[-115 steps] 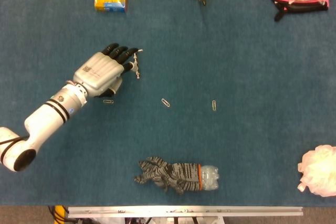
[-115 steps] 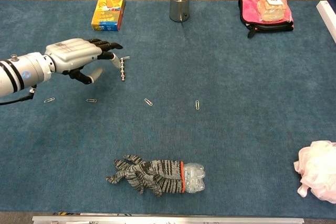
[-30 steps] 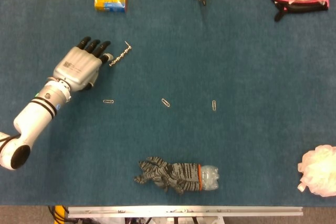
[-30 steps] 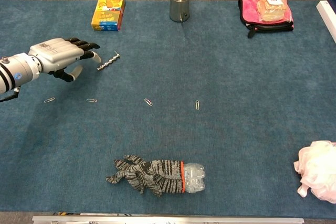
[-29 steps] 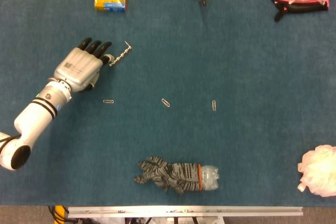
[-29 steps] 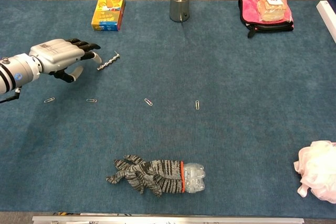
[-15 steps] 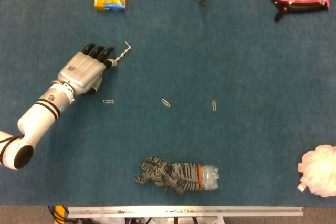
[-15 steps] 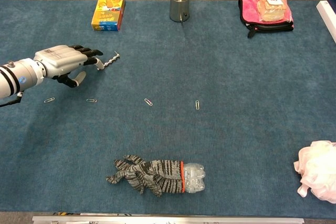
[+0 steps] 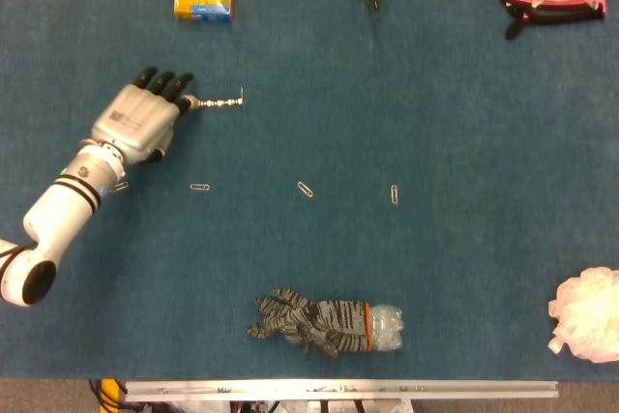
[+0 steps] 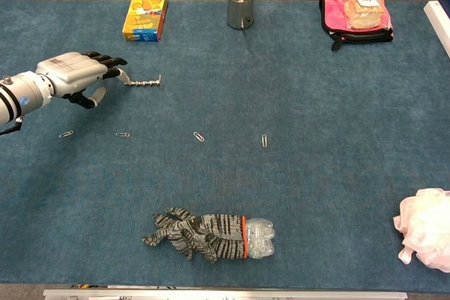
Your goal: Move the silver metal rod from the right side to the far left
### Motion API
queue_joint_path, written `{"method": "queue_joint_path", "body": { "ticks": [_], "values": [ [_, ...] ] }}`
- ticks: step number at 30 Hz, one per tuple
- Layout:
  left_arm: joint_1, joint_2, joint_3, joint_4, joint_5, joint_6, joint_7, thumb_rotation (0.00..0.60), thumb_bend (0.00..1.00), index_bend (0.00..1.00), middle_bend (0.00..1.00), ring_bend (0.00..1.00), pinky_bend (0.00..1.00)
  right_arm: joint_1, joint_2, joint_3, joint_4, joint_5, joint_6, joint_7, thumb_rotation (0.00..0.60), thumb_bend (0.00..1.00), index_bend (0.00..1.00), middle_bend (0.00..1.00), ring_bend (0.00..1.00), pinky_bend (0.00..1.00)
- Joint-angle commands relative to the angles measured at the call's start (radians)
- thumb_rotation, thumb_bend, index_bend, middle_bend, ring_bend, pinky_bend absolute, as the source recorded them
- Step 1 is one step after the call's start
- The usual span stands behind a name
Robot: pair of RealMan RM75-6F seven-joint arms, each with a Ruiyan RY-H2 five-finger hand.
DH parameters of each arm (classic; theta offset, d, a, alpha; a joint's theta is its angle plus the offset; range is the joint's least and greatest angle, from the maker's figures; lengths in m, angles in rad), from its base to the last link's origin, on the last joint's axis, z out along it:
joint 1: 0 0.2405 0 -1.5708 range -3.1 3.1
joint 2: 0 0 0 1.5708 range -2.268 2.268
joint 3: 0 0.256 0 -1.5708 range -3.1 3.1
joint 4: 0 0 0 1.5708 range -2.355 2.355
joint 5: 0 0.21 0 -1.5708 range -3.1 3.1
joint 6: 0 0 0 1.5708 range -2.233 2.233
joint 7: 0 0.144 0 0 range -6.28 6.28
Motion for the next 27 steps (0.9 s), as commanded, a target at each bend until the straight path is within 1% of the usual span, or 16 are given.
{"method": "queue_joint_path", "body": {
  "ticks": [1,5,9,11,14,15,17,19,24,27],
  "values": [
    [0.004,0.000,-0.009,0.005,-0.007,0.011,0.004,0.600,0.70,0.16,0.00,0.00,0.00,0.000,-0.001,-0.001,0.001,0.000,0.000,0.002,0.600,0.09,0.47,0.40,0.32,0.40],
    [0.015,0.015,-0.015,-0.025,-0.008,0.027,-0.012,0.600,0.70,0.15,0.00,0.00,0.00,-0.001,-0.002,0.000,0.004,0.000,0.002,0.007,0.600,0.09,0.47,0.40,0.32,0.40],
    [0.039,0.028,-0.031,-0.065,-0.014,0.069,-0.046,0.600,0.70,0.13,0.00,0.00,0.00,-0.003,-0.003,0.002,0.007,0.002,0.006,0.012,0.600,0.09,0.47,0.40,0.32,0.40],
    [0.047,0.022,-0.048,-0.066,-0.031,0.085,-0.061,0.600,0.67,0.13,0.00,0.00,0.00,-0.003,-0.004,0.004,0.007,0.004,0.007,0.014,0.600,0.09,0.47,0.40,0.32,0.40],
    [0.053,0.004,-0.086,-0.061,-0.080,0.100,-0.090,0.600,0.54,0.19,0.00,0.00,0.00,-0.003,-0.004,0.006,0.006,0.004,0.009,0.018,0.600,0.09,0.47,0.40,0.32,0.40],
    [0.052,-0.001,-0.102,-0.061,-0.104,0.094,-0.101,0.600,0.49,0.23,0.00,0.00,0.00,-0.003,-0.004,0.007,0.005,0.004,0.010,0.018,0.600,0.09,0.47,0.40,0.32,0.40],
    [0.045,-0.004,-0.121,-0.062,-0.141,0.076,-0.113,0.600,0.44,0.28,0.00,0.00,0.00,-0.004,-0.002,0.008,0.003,0.005,0.012,0.017,0.600,0.09,0.47,0.40,0.32,0.40],
    [0.034,-0.006,-0.138,-0.063,-0.180,0.051,-0.116,0.600,0.40,0.31,0.00,0.00,0.00,-0.004,0.000,0.010,0.000,0.006,0.013,0.017,0.600,0.09,0.47,0.40,0.32,0.40],
    [0.002,-0.016,-0.155,-0.062,-0.255,0.013,-0.082,0.600,0.31,0.39,0.00,0.00,0.00,-0.001,0.004,0.014,-0.004,0.009,0.010,0.014,0.600,0.09,0.47,0.40,0.32,0.40],
    [-0.010,-0.028,-0.162,-0.059,-0.277,0.016,-0.066,0.600,0.29,0.44,0.00,0.00,0.00,-0.001,0.005,0.015,-0.007,0.008,0.011,0.014,0.600,0.09,0.47,0.40,0.32,0.40]
  ]
}}
